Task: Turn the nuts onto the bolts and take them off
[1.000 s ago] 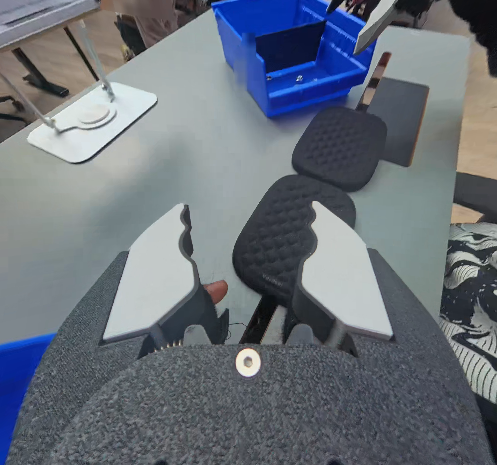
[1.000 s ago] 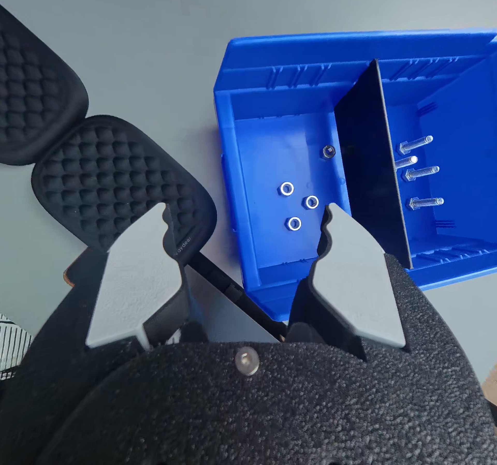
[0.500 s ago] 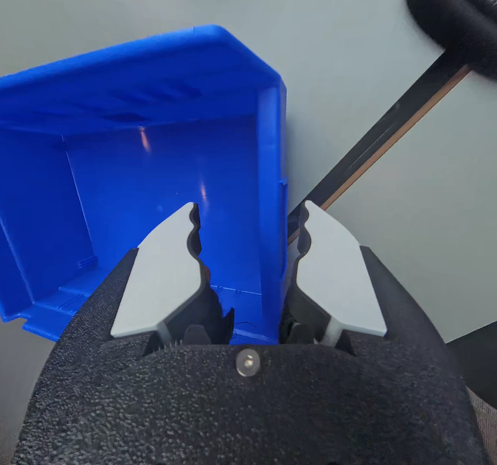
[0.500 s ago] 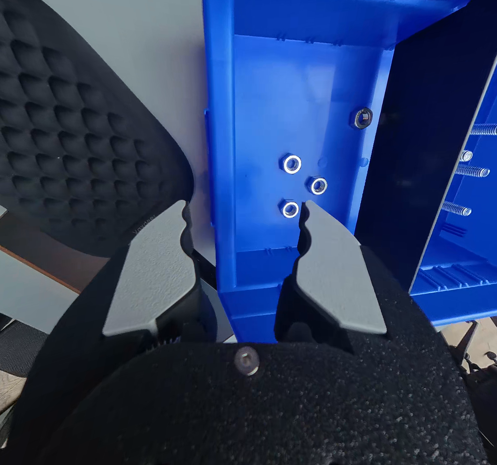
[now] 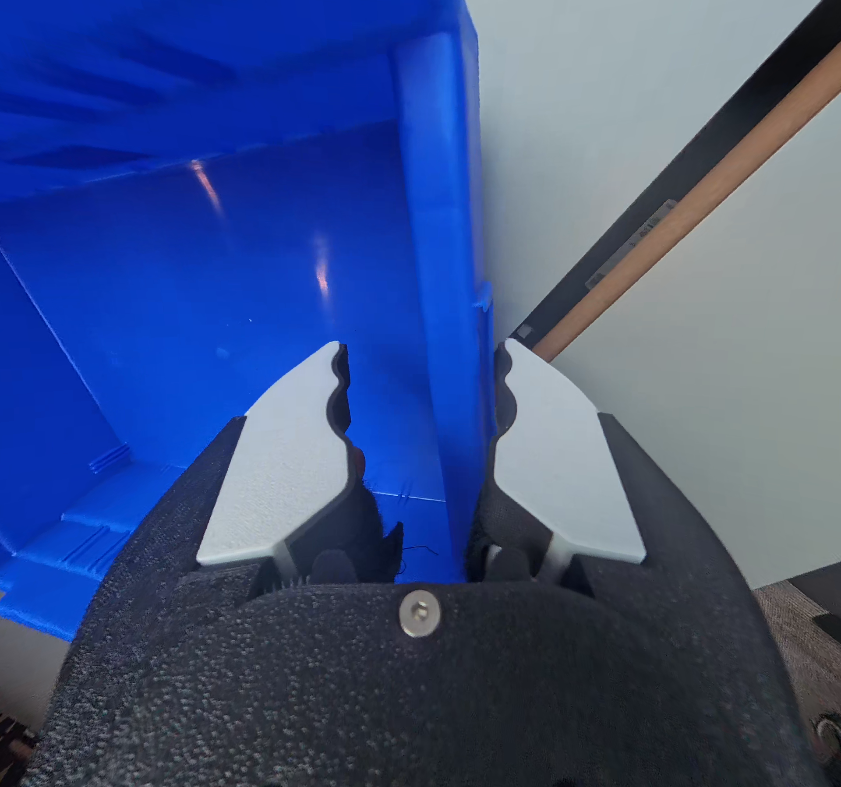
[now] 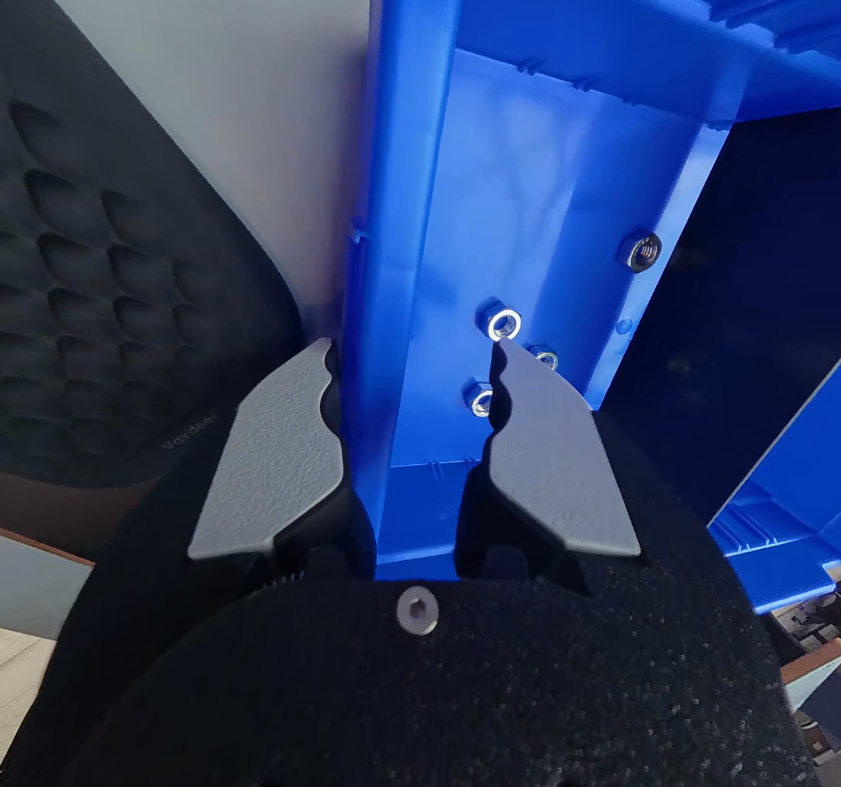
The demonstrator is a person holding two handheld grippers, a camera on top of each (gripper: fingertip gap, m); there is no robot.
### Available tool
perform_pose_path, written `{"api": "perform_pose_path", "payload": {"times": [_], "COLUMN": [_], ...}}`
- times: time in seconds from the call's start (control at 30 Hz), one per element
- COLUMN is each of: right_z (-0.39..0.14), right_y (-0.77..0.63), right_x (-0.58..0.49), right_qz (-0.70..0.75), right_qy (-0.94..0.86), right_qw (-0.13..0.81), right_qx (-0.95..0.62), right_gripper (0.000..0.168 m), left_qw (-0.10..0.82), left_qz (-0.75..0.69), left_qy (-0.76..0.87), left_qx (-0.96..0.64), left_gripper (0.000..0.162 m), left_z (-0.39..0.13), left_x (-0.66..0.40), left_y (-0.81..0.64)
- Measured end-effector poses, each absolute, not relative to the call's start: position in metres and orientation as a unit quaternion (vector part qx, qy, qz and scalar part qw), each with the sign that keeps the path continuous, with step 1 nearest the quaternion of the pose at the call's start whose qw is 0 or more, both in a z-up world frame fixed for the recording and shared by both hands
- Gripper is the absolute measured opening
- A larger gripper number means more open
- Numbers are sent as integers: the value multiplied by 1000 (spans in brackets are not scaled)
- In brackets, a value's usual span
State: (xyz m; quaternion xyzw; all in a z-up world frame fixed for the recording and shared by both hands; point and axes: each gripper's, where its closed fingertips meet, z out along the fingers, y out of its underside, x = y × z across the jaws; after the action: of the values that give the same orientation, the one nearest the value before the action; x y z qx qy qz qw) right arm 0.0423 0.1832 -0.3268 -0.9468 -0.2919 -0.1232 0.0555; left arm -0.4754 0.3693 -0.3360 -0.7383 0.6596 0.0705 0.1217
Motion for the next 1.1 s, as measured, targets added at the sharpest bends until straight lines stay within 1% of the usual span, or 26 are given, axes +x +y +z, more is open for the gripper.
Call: {"api": "perform_pose_path", "payload": {"times": [0.1,0.27,0.37,0.4,0.77,1.1], "right_z": [-330,-336,-340,-341,-342,-342], "right_y": [184,182,181,181,186,196], "right_x": [39,31,28,27,25,13], "right_qz": [-114,-94,-89,-91,-92,-110], "right_qy": [-302,-315,-325,-327,-383,-468], "right_qw": [50,37,27,24,24,14], "right_qx": [-945,-944,-941,-940,-919,-876], "right_gripper": [57,40,30,29,29,29], "left_qw": [111,89,85,83,93,91], "left_qz": [63,42,27,22,11,36], "left_qy": [664,674,680,683,720,795], "left_qx": [-737,-732,-728,-725,-688,-599], "left_gripper": [58,45,33,27,26,26], "left_z": [-342,-346,-348,-348,-348,-348], "left_x": [-473,-468,-465,-463,-449,-408], "left_y": [369,364,360,358,363,368]}}
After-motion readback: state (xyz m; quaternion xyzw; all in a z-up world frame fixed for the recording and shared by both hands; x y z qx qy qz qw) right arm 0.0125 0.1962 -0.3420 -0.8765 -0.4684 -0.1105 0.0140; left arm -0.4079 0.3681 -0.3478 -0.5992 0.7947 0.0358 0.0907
